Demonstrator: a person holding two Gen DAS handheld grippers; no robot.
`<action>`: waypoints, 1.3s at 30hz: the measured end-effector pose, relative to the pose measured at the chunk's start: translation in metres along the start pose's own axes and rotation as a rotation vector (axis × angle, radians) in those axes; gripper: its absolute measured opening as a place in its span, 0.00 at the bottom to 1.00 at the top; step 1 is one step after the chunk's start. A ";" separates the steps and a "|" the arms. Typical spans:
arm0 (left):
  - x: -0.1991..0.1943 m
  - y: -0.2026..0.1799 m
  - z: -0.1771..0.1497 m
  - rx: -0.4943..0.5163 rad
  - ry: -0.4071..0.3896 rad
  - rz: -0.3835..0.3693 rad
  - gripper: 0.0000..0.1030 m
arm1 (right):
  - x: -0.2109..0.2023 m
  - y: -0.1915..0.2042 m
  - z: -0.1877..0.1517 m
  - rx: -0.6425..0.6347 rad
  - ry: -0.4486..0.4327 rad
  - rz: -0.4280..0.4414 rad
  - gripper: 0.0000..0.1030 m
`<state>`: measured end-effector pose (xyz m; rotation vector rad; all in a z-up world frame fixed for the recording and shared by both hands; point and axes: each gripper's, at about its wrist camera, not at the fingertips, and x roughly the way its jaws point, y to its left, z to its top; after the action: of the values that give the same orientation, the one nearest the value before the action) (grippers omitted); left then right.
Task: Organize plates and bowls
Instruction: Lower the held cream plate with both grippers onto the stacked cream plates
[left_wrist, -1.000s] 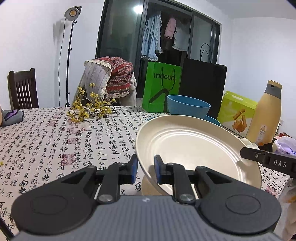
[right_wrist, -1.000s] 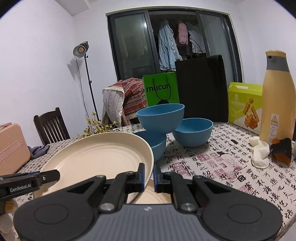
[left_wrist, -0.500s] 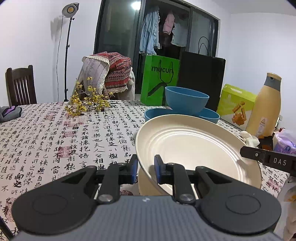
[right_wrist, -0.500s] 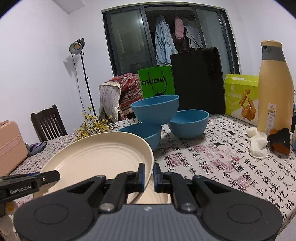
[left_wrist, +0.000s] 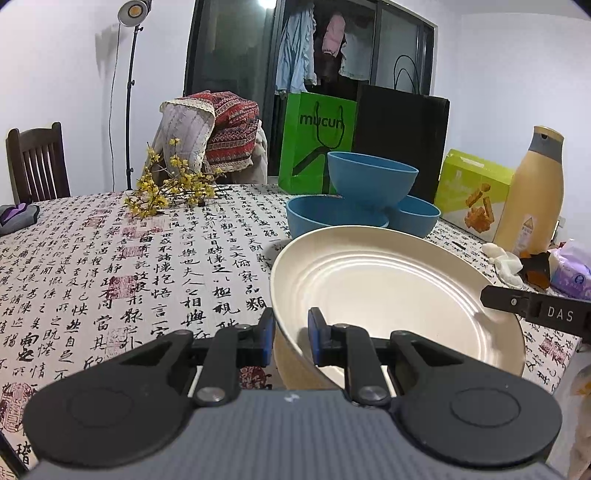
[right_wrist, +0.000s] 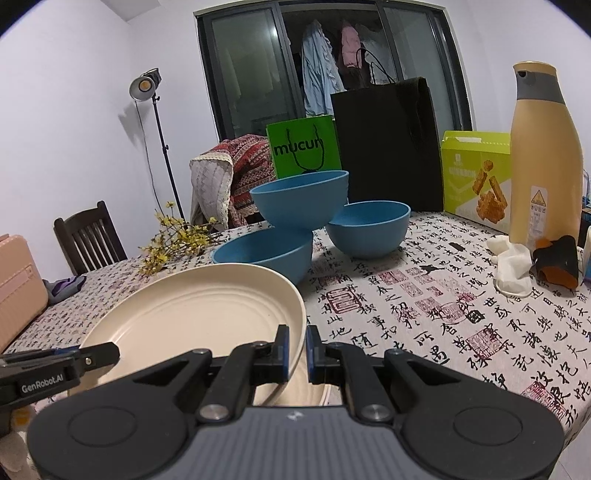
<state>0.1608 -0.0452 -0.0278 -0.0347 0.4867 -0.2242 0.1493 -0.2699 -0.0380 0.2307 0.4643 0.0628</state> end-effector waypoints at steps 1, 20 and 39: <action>0.001 -0.001 -0.001 0.002 0.001 0.002 0.18 | 0.001 -0.001 -0.001 0.001 0.003 -0.001 0.09; 0.013 -0.013 -0.016 0.078 0.002 0.044 0.18 | 0.013 -0.001 -0.012 -0.009 0.032 -0.025 0.09; 0.020 -0.019 -0.023 0.122 0.012 0.073 0.19 | 0.021 -0.002 -0.020 -0.026 0.043 -0.044 0.09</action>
<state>0.1633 -0.0674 -0.0552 0.1037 0.4842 -0.1821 0.1589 -0.2652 -0.0652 0.1935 0.5107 0.0308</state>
